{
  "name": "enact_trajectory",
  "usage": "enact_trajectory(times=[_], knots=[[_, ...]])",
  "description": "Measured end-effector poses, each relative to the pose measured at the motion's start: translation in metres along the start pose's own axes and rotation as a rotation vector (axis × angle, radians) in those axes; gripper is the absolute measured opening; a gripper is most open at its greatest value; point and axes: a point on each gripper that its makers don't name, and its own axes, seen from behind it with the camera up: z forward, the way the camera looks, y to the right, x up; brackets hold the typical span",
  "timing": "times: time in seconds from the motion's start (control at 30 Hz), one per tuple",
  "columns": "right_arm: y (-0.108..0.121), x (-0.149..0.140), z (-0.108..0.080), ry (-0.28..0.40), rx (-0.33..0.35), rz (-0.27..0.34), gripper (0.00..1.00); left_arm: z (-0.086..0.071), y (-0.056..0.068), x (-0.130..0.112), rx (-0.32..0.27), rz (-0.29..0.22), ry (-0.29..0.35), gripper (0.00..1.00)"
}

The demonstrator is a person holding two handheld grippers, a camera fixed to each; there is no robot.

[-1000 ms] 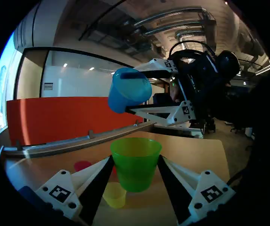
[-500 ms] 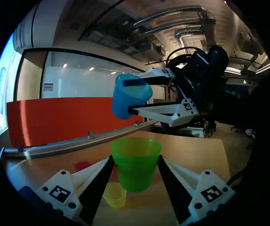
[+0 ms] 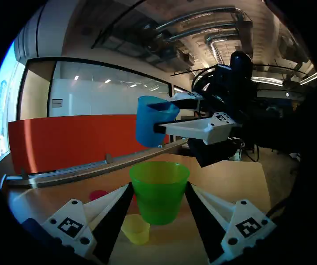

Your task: Pour water

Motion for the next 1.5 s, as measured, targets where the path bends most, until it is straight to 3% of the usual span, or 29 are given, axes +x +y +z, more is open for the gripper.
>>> enact_trajectory(times=[0.3,0.53,1.1,1.5], knots=[[0.0,-0.015,-0.001,-0.023,0.006,0.187,0.88,-0.002,0.0,-0.001,-0.001,0.0,-0.005,0.83],[-0.007,-0.021,-0.005,-0.027,0.023,0.264,0.88,-0.001,0.0,-0.004,-0.004,-0.002,-0.011,0.83],[-0.024,-0.051,-0.017,-0.075,0.062,0.365,0.88,-0.001,0.007,-0.018,-0.026,0.002,-0.064,0.83],[-0.041,-0.073,-0.025,-0.115,0.084,0.381,0.88,-0.002,0.011,-0.038,-0.048,0.015,-0.126,0.83]])
